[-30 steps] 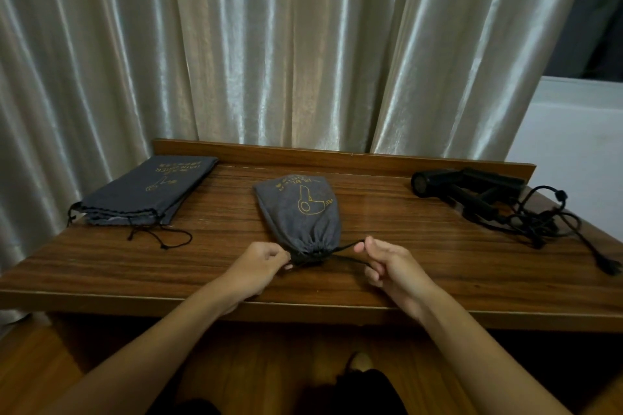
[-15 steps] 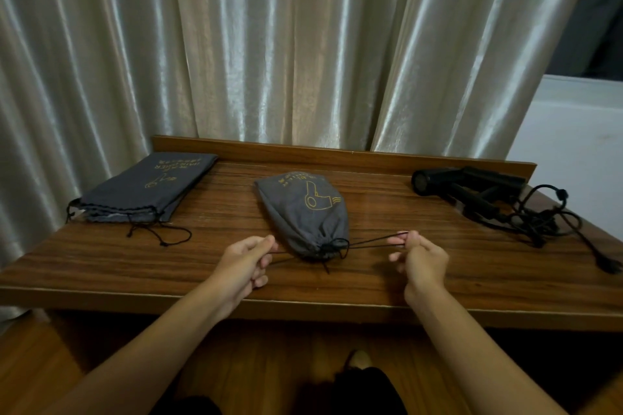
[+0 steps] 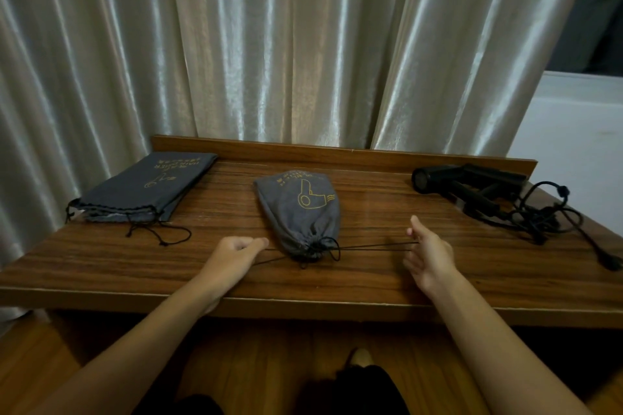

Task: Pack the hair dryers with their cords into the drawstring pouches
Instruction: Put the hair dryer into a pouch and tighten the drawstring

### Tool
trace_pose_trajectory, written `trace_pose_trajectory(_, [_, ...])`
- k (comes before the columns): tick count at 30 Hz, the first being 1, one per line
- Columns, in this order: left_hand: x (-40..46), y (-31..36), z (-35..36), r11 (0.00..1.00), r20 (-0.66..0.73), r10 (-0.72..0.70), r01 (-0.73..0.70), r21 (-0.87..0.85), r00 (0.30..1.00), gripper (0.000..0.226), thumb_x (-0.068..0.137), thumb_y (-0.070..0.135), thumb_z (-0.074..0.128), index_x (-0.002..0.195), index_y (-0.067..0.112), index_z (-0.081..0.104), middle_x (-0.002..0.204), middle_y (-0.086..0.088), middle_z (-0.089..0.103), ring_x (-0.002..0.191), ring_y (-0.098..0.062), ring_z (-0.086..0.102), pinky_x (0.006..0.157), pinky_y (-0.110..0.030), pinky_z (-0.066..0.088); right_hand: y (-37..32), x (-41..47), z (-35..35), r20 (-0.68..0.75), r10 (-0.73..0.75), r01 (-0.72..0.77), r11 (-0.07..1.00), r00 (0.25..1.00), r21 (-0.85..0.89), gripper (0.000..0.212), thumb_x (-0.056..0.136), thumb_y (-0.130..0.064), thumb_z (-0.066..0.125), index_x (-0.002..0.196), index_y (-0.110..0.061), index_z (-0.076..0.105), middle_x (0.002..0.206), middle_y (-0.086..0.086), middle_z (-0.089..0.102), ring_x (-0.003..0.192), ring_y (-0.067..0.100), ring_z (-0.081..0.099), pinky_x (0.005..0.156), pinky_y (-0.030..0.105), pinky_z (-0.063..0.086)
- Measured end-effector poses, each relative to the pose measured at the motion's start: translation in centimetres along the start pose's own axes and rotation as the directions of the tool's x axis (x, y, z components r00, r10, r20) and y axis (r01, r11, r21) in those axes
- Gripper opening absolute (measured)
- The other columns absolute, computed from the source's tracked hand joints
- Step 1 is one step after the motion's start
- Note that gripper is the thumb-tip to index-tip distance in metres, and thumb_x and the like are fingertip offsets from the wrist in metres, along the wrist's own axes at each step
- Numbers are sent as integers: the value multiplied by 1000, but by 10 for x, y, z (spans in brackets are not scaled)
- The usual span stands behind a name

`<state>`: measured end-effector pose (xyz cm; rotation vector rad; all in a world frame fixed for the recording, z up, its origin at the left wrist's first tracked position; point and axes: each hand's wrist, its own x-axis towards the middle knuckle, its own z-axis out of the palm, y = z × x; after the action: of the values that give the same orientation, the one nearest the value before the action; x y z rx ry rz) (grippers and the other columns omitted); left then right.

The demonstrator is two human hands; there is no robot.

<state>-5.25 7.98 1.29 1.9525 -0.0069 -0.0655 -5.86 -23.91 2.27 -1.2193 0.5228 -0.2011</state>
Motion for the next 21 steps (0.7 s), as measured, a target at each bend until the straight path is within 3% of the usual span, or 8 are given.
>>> trace_pose_trajectory(2, [2, 0, -1, 994, -89, 50, -42, 97, 995, 44, 92, 46, 58, 59, 16, 60, 52, 11, 52, 50, 0, 50, 58, -24, 38, 1, -5, 4, -10, -195, 186, 950, 981, -250, 27, 90, -42, 66, 86, -16, 72, 60, -10, 60, 60, 7, 52, 65, 27, 44])
trace_pose_trajectory(4, [-1, -3, -2, 954, -146, 177, -133, 268, 973, 42, 89, 39, 65, 55, 18, 51, 51, 11, 48, 50, -2, 45, 55, -27, 36, 4, -14, 7, 164, -313, 354, 825, 935, -441, 21, 89, -37, 68, 76, -21, 75, 73, -13, 70, 74, 0, 60, 81, 26, 39])
trace_pose_trajectory(5, [-3, -5, -3, 928, -134, 240, -187, 322, 961, 34, 87, 33, 68, 59, 21, 52, 57, 12, 52, 54, -4, 47, 56, -28, 37, 6, -17, 7, 273, -313, 413, 748, 910, -519, 17, 86, -35, 72, 73, -24, 75, 81, -13, 71, 79, -3, 62, 80, 23, 41])
trace_pose_trajectory(7, [-12, -5, 0, 879, -63, 347, -301, 370, 936, 17, 83, 18, 73, 84, 30, 60, 87, 13, 56, 71, -9, 50, 65, -27, 42, 13, -21, 8, 385, -286, 480, 542, 877, -690, 6, 80, -30, 79, 76, -29, 74, 96, -10, 65, 87, 1, 59, 76, 18, 42])
trace_pose_trajectory(10, [-22, -1, 13, 838, -94, 470, -410, 360, 878, 35, 82, 5, 69, 106, 30, 64, 108, 13, 45, 82, -10, 52, 73, -24, 46, 26, -26, 16, 443, -381, 554, 260, 812, -791, 22, 80, -25, 80, 97, -35, 69, 112, -13, 40, 101, 1, 45, 84, 23, 42])
trace_pose_trajectory(13, [-30, 10, 29, 859, -238, 480, -397, 325, 844, 18, 85, 14, 63, 91, 30, 66, 95, 13, 52, 72, -11, 57, 67, -32, 48, 36, -38, 39, 499, -491, 671, 275, 714, -689, 14, 90, -28, 68, 104, -28, 71, 111, -9, 48, 106, 7, 44, 89, 28, 42])
trace_pose_trajectory(16, [-36, 14, 38, 842, -306, 472, -320, 434, 827, 4, 86, 35, 64, 84, 33, 61, 93, 13, 47, 75, -9, 58, 65, -33, 47, 43, -45, 62, 530, -424, 673, 356, 734, -648, 26, 92, -41, 64, 102, -19, 71, 97, -5, 68, 97, 15, 57, 88, 32, 46])
trace_pose_trajectory(21, [-40, 9, 51, 694, -174, 553, -336, 636, 815, 27, 77, 49, 73, 89, 31, 58, 99, 10, 36, 82, -6, 50, 59, -30, 51, 40, -46, 72, 505, -454, 674, 401, 734, -621, 12, 84, -31, 76, 83, -21, 69, 69, -9, 65, 66, 3, 61, 67, 23, 49])
